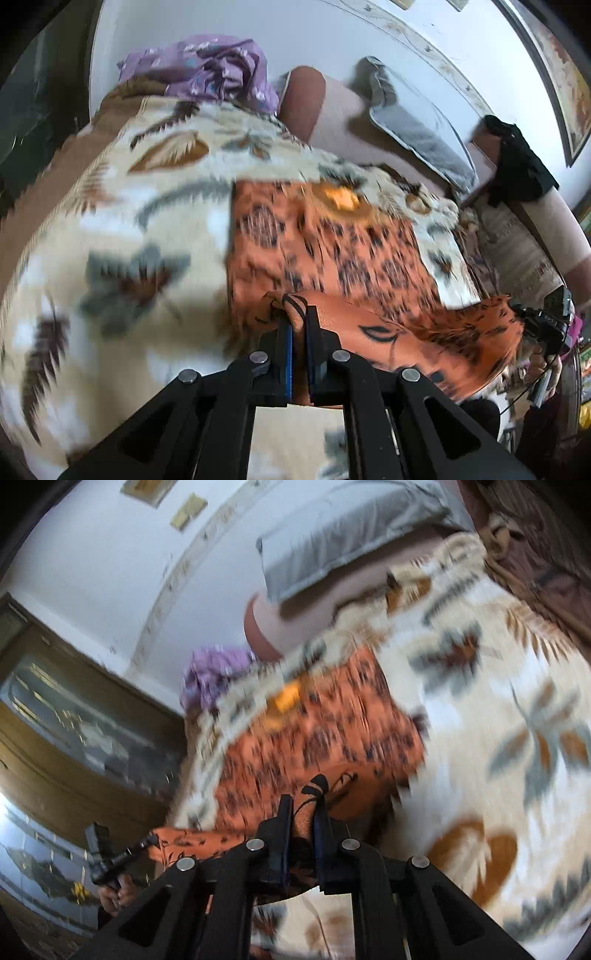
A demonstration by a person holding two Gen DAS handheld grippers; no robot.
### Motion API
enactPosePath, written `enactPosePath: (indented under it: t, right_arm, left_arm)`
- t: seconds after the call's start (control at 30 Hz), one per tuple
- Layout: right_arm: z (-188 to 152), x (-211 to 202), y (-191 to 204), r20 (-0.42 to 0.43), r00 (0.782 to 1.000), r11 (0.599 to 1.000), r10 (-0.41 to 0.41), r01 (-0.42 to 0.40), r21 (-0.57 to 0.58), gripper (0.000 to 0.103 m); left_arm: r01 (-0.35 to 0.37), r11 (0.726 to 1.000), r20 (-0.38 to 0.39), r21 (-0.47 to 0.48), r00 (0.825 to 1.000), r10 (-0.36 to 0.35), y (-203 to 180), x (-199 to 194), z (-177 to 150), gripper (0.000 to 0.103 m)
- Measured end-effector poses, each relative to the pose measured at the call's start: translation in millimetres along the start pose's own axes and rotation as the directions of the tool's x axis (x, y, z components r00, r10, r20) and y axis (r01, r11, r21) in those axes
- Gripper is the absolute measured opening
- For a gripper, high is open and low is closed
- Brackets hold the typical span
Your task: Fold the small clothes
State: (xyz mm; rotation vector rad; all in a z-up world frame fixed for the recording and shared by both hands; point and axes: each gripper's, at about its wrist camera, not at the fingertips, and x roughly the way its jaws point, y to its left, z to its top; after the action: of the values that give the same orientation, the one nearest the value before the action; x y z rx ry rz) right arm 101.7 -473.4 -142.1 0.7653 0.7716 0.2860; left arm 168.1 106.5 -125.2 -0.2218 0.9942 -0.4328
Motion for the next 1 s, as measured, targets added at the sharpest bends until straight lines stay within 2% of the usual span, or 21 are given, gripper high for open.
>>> enactPosePath:
  t: [0.1,0.17,0.27,0.37,0.47,0.53,0.57,0.6,0.63,0.7,0.73,0.77,0.8,0.83,0.87,0.9,0.93,1.0]
  right_arm:
    - [52,29,-2,0.044,0.999,1.000,-0.014,0.013,0.027,0.011]
    - [88,62,-11,0.064,0.998,0.998,-0.029,0.025,0.062,0.011]
    - [129,120,-30,0.072,0.996,0.991,-0.059,0.049,0.123,0.011]
    - [149,177,-57,0.057,0.993,0.979,-0.098,0.086,0.187,0.011]
    - [149,223,-93,0.032,0.993,0.947,-0.113,0.098,0.305,0.015]
    - [144,234,-113,0.047,0.992,0.931,-0.116,0.092,0.353,0.023]
    - [140,233,-120,0.069,0.992,0.924,-0.109,0.076,0.374,0.037]
    - [136,228,-126,0.097,0.990,0.914,-0.102,0.055,0.403,0.064]
    - [131,219,-132,0.145,0.985,0.900,-0.088,0.016,0.436,0.074]
    - [125,191,-134,0.255,0.966,0.893,-0.037,-0.083,0.443,0.078]
    - [124,181,-130,0.275,0.961,0.900,-0.038,-0.087,0.428,0.078]
    - [123,170,-120,0.271,0.961,0.918,-0.065,-0.049,0.395,0.078]
    - [122,164,-109,0.258,0.964,0.937,-0.067,-0.029,0.349,0.079]
    - [119,161,-87,0.222,0.973,0.965,-0.066,0.006,0.262,0.079]
    - [114,163,-68,0.178,0.980,0.981,-0.089,0.055,0.187,0.079]
    - [108,168,-49,0.131,0.985,0.989,-0.115,0.101,0.109,0.077]
    - [96,180,-21,0.066,0.987,0.989,-0.145,0.145,-0.004,0.077]
    - [70,203,17,-0.018,0.985,0.976,-0.170,0.166,-0.140,0.071]
  left_arm:
    - [-0.020,1.000,-0.005,-0.017,1.000,0.020,10,27,47,0.006]
    - [-0.049,0.998,-0.015,-0.035,0.999,0.048,17,53,76,0.006]
    - [-0.090,0.992,-0.032,-0.091,0.996,0.087,35,109,111,0.006]
    - [-0.130,0.983,-0.081,-0.130,0.989,0.121,55,167,127,0.006]
    - [-0.183,0.971,-0.143,-0.154,0.977,0.161,71,216,125,0.009]
    - [-0.169,0.969,-0.137,-0.180,0.980,0.145,78,229,121,0.010]
    - [-0.159,0.969,-0.125,-0.189,0.983,0.137,79,228,121,0.010]
    - [-0.138,0.969,-0.111,-0.205,0.987,0.117,80,224,120,0.010]
    - [-0.111,0.970,-0.094,-0.218,0.991,0.092,82,217,120,0.010]
    - [-0.069,0.972,-0.044,-0.224,0.997,0.060,82,200,122,0.011]
    - [-0.051,0.973,-0.015,-0.225,0.999,0.049,81,190,123,0.011]
    - [-0.034,0.974,0.027,-0.224,0.999,0.041,79,173,120,0.012]
    - [-0.027,0.975,0.056,-0.222,0.998,0.040,76,162,117,0.015]
    - [-0.038,0.975,0.096,-0.218,0.994,0.060,71,150,113,0.034]
    - [-0.086,0.974,0.152,-0.211,0.981,0.120,64,134,106,0.050]
    - [-0.139,0.971,0.226,-0.193,0.957,0.182,55,117,94,0.078]
    - [-0.168,0.971,0.304,-0.168,0.929,0.213,47,102,82,0.084]
    - [-0.230,0.962,0.361,-0.145,0.893,0.268,37,87,63,0.084]
